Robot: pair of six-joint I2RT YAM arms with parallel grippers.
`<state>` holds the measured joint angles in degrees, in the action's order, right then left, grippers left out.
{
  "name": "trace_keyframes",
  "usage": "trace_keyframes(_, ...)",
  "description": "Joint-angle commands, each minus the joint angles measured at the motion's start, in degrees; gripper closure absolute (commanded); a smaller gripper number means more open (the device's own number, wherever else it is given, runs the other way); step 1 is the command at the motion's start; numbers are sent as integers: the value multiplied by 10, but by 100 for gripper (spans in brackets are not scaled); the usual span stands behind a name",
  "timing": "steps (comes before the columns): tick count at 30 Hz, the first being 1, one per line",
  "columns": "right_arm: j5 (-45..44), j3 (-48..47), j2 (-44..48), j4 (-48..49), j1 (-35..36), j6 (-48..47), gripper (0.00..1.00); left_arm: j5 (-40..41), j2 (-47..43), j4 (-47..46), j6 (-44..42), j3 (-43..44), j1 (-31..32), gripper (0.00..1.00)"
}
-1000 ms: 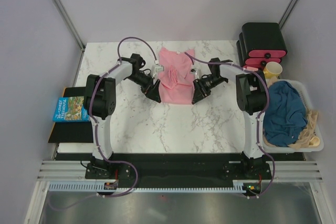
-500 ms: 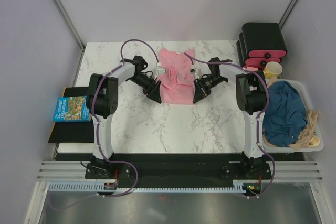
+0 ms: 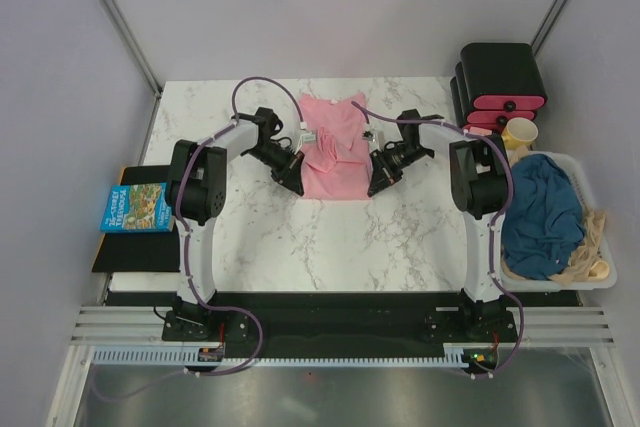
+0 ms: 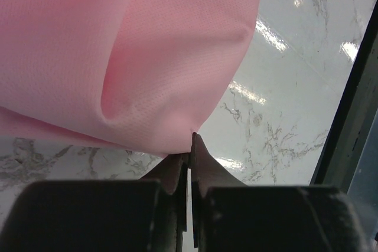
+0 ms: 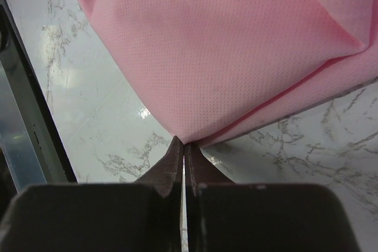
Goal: Fold and stack the t-shirts
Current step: Fold the folded rectangular tshirt in 1/3 of the way
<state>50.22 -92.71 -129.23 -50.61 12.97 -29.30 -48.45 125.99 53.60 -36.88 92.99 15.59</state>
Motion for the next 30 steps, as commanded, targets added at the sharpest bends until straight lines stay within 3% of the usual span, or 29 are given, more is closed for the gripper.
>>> trace_keyframes(1,-20,26,23,33,0,-8,100,26,-14,-1,-5,-11,4,98)
trace_keyframes(11,-34,67,49,44,-1,-14,100,62,1,31,-23,-14,12,98)
trace_keyframes(14,-33,72,50,44,1,-15,96,62,0,34,-23,-18,14,76)
trace_keyframes(15,-34,73,51,43,0,-16,87,60,-2,34,-23,-19,14,54)
trace_keyframes(16,-36,75,57,42,1,-17,76,59,-8,35,-22,-23,14,45)
trace_keyframes(17,-39,75,60,43,1,-19,58,57,-13,36,-22,-26,14,37)
trace_keyframes(18,-42,76,64,42,1,-21,51,56,-18,36,-22,-29,14,22)
trace_keyframes(21,-53,78,82,41,1,-25,35,60,-50,35,-22,-41,14,12)
trace_keyframes(30,-151,66,149,38,0,-40,33,161,-165,33,-36,-78,13,0)
